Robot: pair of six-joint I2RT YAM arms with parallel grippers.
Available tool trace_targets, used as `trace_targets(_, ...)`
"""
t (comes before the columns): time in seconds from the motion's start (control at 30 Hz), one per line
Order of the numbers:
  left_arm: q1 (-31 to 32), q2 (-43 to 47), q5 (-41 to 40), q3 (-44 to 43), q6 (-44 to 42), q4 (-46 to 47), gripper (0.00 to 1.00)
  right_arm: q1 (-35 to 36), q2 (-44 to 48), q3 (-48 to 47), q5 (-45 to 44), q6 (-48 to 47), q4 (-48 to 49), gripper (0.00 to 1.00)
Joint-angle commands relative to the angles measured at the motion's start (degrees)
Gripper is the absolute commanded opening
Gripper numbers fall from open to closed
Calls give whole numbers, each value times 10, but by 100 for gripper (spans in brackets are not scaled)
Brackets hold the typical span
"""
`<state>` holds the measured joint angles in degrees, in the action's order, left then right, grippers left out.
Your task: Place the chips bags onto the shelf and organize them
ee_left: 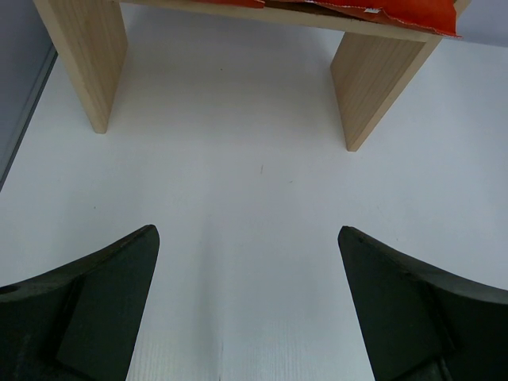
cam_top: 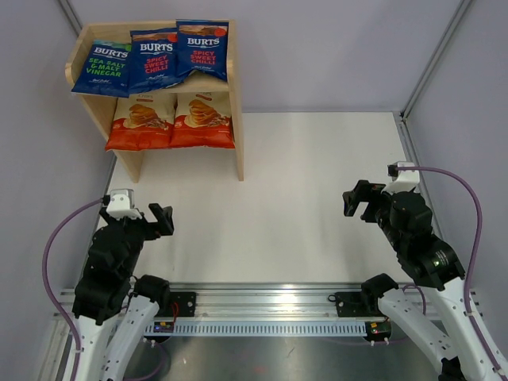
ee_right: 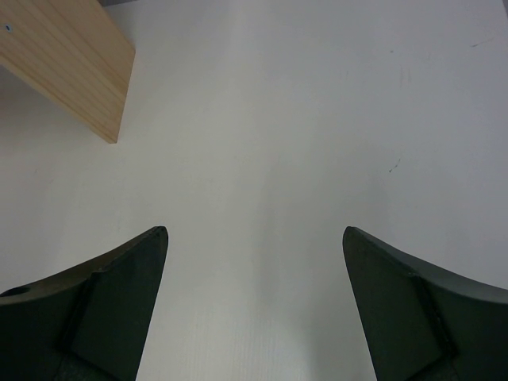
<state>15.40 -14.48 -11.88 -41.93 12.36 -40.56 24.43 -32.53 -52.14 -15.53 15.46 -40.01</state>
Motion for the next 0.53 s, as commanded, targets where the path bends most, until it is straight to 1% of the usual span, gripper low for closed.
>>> trace_targets(0.0,2,12,-7,4,-10,29,99,2,0,-4,-3,10,36,99)
trace_targets(0.5,2,8,-9,4,-10,29,99,2,-2,-8,-15,14,37,99)
